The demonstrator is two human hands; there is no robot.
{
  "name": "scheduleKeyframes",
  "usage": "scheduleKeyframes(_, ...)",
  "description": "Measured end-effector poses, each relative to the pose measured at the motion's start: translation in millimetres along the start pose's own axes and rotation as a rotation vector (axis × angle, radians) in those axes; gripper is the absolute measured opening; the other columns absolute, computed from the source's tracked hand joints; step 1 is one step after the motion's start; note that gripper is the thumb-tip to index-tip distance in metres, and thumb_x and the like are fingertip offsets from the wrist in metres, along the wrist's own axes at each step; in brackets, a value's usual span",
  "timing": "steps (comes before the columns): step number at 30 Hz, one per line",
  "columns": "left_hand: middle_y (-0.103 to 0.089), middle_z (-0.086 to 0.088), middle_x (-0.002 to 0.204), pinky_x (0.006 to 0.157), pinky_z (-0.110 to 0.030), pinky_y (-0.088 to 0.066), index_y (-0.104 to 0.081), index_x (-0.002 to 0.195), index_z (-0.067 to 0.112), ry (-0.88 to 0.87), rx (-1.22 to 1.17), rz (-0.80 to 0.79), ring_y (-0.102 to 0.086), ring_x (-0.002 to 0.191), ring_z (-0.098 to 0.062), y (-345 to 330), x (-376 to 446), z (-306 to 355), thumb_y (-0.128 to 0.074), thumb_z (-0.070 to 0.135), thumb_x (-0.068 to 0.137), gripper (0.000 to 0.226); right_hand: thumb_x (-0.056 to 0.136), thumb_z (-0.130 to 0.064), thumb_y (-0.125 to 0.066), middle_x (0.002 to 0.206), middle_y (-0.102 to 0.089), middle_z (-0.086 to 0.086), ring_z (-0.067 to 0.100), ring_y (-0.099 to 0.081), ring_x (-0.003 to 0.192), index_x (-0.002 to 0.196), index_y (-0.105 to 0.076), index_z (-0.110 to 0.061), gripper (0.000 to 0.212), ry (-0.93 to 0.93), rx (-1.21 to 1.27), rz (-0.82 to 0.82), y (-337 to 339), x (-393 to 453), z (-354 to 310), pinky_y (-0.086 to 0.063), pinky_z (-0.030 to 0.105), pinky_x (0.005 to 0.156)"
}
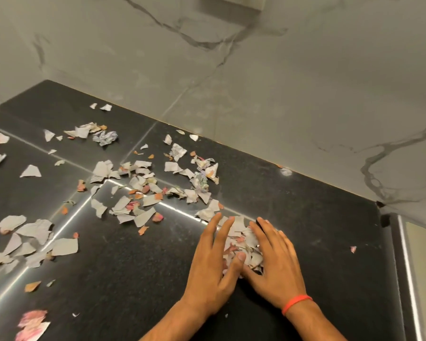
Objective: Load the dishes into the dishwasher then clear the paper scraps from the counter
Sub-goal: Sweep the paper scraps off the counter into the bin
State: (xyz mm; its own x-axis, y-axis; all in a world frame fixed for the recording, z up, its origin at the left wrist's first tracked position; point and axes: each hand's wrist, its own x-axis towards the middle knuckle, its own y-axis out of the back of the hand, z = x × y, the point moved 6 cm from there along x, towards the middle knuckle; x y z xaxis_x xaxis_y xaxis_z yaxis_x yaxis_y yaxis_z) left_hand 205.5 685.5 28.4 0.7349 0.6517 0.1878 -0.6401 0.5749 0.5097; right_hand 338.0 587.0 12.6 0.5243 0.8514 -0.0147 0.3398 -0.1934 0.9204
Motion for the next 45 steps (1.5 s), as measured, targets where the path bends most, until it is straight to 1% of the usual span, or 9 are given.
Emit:
scheduleKeyframes(4,-0.014,0.012,0.168,0.119,-0.028,-0.021,-0.025,0.157,0.044,0.06,0.049,0.144,-0.014,0.155,-0.004,43.6,9.1,-21.2,-0.044,0.053,0.102,0.059,0.084,-0.087,-0.027,0.167,-0.014,-0.013,0.004,-0.01,0.153,0.159,-0.025,-0.034,0.092,0.006,-0.033,0.004,-0.5,1.9,0.7,-0.014,0.045,0.126)
scheduleKeyframes(11,-0.019,-0.007,0.167,0.122,-0.059,-0.024,-0.037,0.154,0.027,0.382,0.375,0.427,-0.017,0.155,-0.027,181.2,37.1,-129.2,-0.034,0.063,0.099,0.066,0.087,-0.087,-0.024,0.165,-0.023,-0.009,0.008,-0.019,0.152,0.156,-0.032,-0.031,0.089,0.015,-0.029,0.012,-0.3,2.6,2.1,-0.016,0.047,0.125)
scheduleKeyframes(14,-0.026,-0.01,0.165,0.12,-0.058,-0.028,-0.031,0.155,0.026,0.443,0.49,0.288,-0.024,0.152,-0.03,187.4,38.5,-151.9,-0.023,0.074,0.097,0.077,0.087,-0.087,-0.023,0.165,-0.026,-0.008,0.008,-0.021,0.151,0.155,-0.035,-0.03,0.089,0.02,-0.015,0.018,0.4,3.1,1.1,-0.017,0.046,0.125)
scheduleKeyframes(23,-0.02,0.003,0.169,0.122,-0.038,-0.024,-0.02,0.161,0.035,0.017,0.549,-0.189,-0.02,0.154,-0.015,67.2,27.3,-68.1,-0.029,0.061,0.103,0.064,0.089,-0.085,-0.024,0.164,-0.026,-0.009,0.008,-0.02,0.152,0.154,-0.036,-0.028,0.088,0.017,-0.021,0.029,-2.0,2.7,3.8,-0.018,0.045,0.125)
scheduleKeyframes(30,0.006,0.021,0.169,0.12,-0.043,-0.035,-0.008,0.161,0.045,0.016,0.198,-0.278,-0.021,0.153,-0.004,7.7,1.7,-8.7,-0.034,0.061,0.104,0.065,0.091,-0.082,-0.027,0.162,-0.032,-0.008,0.009,-0.025,0.151,0.152,-0.041,-0.024,0.085,0.03,-0.014,0.061,-1.1,2.0,3.3,-0.016,0.037,0.123)
scheduleKeyframes(33,0.007,0.024,0.168,0.125,-0.045,-0.026,-0.009,0.159,0.049,0.066,0.134,-0.137,-0.004,0.155,0.0,16.6,-21.9,-1.8,-0.046,0.053,0.104,0.067,0.091,-0.082,-0.026,0.163,-0.031,-0.009,0.007,-0.023,0.151,0.153,-0.04,-0.025,0.086,0.02,-0.014,0.059,-0.6,3.2,2.3,-0.016,0.036,0.123)
scheduleKeyframes(38,0.014,0.02,0.168,0.124,-0.049,-0.023,0.004,0.155,0.057,0.256,0.315,-0.096,0.001,0.157,-0.013,32.6,-81.9,-23.8,-0.052,0.082,0.082,0.095,0.089,-0.085,-0.026,0.164,-0.026,-0.011,0.005,-0.02,0.151,0.155,-0.036,-0.028,0.088,0.01,-0.014,0.04,-0.6,3.9,2.6,-0.017,0.042,0.125)
scheduleKeyframes(40,-0.006,0.0,0.171,0.119,-0.046,-0.03,-0.013,0.161,0.042,0.19,0.493,-0.163,-0.012,0.153,-0.02,29.3,-93.7,-28.0,-0.053,0.087,0.073,0.107,0.089,-0.086,-0.025,0.164,-0.026,-0.01,0.006,-0.019,0.151,0.155,-0.036,-0.028,0.089,0.011,-0.012,0.039,-0.8,3.6,2.7,-0.017,0.042,0.125)
scheduleKeyframes(45,-0.012,-0.014,0.17,0.119,-0.045,-0.018,-0.017,0.164,0.021,0.142,0.679,-0.195,-0.02,0.156,-0.032,9.2,-69.1,-33.0,-0.038,0.079,0.091,0.095,0.09,-0.085,-0.026,0.163,-0.029,-0.01,0.006,-0.022,0.151,0.154,-0.038,-0.026,0.088,0.018,-0.012,0.057,-0.3,3.5,2.3,-0.019,0.042,0.125)
